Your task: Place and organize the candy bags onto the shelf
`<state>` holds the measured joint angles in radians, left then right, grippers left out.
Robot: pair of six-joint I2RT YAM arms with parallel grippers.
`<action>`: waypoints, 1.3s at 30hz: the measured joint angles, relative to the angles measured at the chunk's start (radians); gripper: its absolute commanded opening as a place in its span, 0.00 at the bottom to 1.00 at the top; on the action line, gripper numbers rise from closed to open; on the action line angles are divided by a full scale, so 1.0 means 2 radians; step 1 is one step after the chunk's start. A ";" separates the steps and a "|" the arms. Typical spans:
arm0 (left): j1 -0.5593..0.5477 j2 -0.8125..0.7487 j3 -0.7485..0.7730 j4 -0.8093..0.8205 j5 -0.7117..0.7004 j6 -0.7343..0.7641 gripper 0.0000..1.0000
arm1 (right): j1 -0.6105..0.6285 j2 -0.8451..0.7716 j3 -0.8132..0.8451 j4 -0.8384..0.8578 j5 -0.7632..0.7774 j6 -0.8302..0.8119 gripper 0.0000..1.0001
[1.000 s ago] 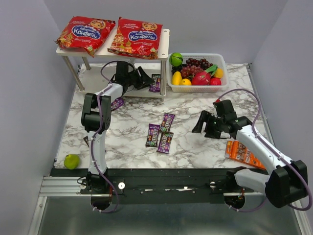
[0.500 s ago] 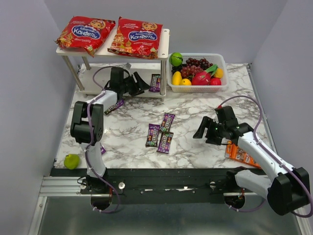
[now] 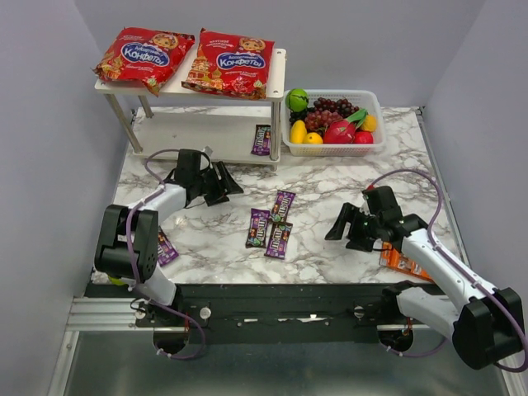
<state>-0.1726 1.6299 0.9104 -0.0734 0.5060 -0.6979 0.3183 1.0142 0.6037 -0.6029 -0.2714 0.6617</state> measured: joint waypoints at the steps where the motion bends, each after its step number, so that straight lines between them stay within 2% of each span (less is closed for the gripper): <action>1: -0.001 -0.014 -0.013 -0.010 -0.005 0.003 0.74 | 0.000 0.001 -0.001 0.000 -0.003 0.000 0.84; 7: -0.024 -0.074 -0.087 -0.047 -0.036 0.006 0.74 | 0.000 0.008 -0.002 -0.001 -0.013 -0.009 0.84; 15: -0.108 -0.122 -0.164 -0.023 -0.060 -0.035 0.72 | 0.000 0.004 -0.007 -0.005 -0.017 -0.020 0.84; 19: -0.130 -0.125 -0.172 -0.003 -0.075 -0.059 0.65 | 0.000 -0.006 -0.017 -0.010 -0.019 -0.024 0.84; 20: -0.133 -0.124 -0.172 -0.001 -0.081 -0.061 0.59 | 0.000 -0.009 -0.019 -0.012 -0.019 -0.025 0.84; 23: -0.141 -0.117 -0.169 0.001 -0.101 -0.070 0.54 | 0.000 -0.018 -0.023 -0.014 -0.019 -0.027 0.84; 31: -0.145 -0.098 -0.159 0.017 -0.127 -0.086 0.52 | 0.000 -0.036 -0.026 -0.018 -0.019 -0.031 0.84; 39: -0.154 -0.079 -0.159 0.045 -0.136 -0.097 0.24 | 0.000 -0.044 -0.038 -0.020 -0.019 -0.033 0.84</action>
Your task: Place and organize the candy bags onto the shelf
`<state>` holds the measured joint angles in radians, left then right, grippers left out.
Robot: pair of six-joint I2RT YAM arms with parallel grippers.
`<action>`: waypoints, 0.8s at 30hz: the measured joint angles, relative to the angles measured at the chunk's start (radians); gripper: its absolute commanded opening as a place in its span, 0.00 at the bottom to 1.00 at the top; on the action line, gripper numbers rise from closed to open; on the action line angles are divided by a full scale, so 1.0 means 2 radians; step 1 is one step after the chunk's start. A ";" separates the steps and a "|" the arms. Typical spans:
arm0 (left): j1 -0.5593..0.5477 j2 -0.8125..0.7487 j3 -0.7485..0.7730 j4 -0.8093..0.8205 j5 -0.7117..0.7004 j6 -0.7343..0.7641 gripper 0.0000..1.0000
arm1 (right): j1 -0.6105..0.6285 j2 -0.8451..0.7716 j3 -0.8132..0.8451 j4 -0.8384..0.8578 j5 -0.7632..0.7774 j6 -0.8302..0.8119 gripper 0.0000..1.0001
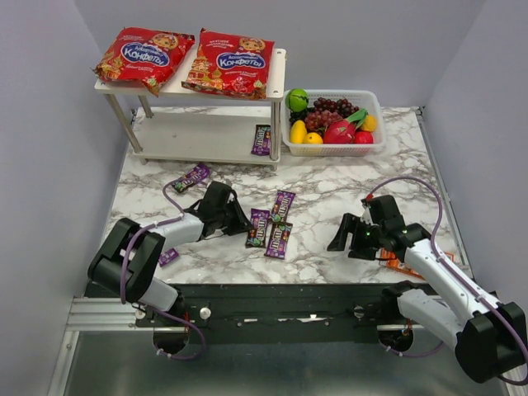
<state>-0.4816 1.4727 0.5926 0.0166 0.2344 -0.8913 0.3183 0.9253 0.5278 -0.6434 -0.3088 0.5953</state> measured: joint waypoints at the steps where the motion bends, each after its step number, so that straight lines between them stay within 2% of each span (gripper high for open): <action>1: -0.002 0.003 0.000 0.002 0.000 -0.002 0.21 | 0.000 -0.001 0.000 -0.001 0.000 -0.001 0.84; 2: -0.003 0.005 0.000 0.004 -0.001 -0.001 0.13 | 0.000 -0.002 0.000 -0.001 0.000 -0.001 0.84; 5: -0.004 0.006 0.000 0.011 0.001 -0.006 0.00 | 0.000 -0.005 -0.001 -0.002 0.000 -0.001 0.84; 13: -0.006 0.007 0.013 -0.014 -0.016 0.010 0.00 | 0.000 -0.007 -0.001 -0.002 0.000 -0.002 0.84; 19: -0.005 -0.009 0.056 -0.085 -0.054 0.052 0.00 | 0.000 -0.007 -0.001 -0.002 0.000 -0.003 0.84; 24: 0.019 -0.021 0.107 -0.128 -0.074 0.086 0.00 | 0.000 -0.006 -0.001 -0.002 0.000 -0.003 0.84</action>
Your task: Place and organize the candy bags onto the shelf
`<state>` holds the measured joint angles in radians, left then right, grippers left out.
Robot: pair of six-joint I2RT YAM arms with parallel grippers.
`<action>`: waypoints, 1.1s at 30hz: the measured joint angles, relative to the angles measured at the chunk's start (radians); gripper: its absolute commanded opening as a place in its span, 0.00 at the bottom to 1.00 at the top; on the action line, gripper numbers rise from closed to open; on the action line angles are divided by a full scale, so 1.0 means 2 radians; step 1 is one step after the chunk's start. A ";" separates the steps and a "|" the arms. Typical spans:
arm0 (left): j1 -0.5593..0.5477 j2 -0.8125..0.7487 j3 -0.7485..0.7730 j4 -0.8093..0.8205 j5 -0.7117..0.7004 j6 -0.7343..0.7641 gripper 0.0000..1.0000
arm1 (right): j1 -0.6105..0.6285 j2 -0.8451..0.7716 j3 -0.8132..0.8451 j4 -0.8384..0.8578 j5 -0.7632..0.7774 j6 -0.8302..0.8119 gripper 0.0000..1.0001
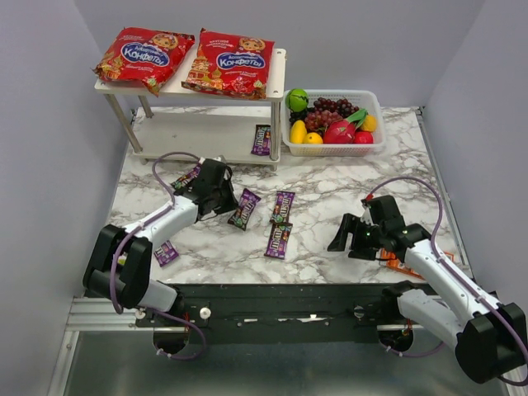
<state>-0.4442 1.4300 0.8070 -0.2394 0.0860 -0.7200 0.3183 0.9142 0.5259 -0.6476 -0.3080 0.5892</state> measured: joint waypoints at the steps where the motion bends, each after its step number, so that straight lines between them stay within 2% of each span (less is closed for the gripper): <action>1: 0.011 -0.001 0.009 -0.004 0.000 0.006 0.00 | 0.000 0.002 0.000 0.000 0.000 0.000 0.84; 8: 0.084 0.004 0.050 -0.018 0.006 0.025 0.00 | 0.000 0.026 0.000 0.001 0.003 -0.002 0.84; 14: 0.119 0.040 0.101 -0.012 0.030 0.027 0.00 | 0.000 0.048 0.002 0.009 0.004 0.001 0.84; 33: 0.156 0.284 0.350 0.064 0.110 -0.060 0.00 | 0.000 0.099 0.063 0.020 0.038 0.001 0.84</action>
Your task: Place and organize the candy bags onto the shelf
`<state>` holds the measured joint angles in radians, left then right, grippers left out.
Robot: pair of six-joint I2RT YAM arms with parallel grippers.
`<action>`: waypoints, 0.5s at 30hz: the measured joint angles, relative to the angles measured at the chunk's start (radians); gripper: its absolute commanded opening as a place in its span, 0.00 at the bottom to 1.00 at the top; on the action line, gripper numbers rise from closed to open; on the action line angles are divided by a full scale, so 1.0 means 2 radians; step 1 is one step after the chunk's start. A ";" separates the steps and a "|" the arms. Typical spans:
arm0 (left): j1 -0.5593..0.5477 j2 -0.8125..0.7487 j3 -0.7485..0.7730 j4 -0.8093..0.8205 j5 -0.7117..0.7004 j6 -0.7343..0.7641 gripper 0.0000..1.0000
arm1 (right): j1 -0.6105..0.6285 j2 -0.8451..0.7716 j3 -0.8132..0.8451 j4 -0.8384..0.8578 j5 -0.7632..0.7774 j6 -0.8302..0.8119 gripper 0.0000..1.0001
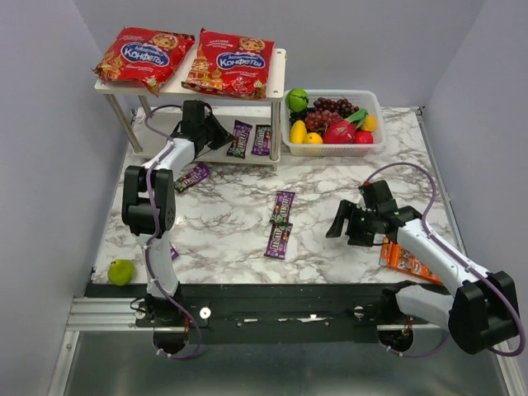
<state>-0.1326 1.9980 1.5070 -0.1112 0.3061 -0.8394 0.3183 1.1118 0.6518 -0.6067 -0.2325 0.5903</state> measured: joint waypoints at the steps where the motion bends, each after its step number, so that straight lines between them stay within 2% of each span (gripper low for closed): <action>1: 0.001 0.011 0.011 0.004 0.004 -0.007 0.00 | 0.000 0.002 0.001 0.000 0.002 0.000 0.84; 11: 0.013 0.090 0.069 0.047 0.035 -0.067 0.00 | 0.000 0.010 0.002 0.000 0.015 0.000 0.84; 15: 0.014 0.092 0.069 0.049 0.038 -0.070 0.11 | 0.000 0.013 0.004 -0.001 0.017 0.002 0.84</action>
<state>-0.1055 2.1826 1.6451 -0.0128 0.3820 -0.9802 0.3183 1.1385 0.6605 -0.6079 -0.1978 0.5934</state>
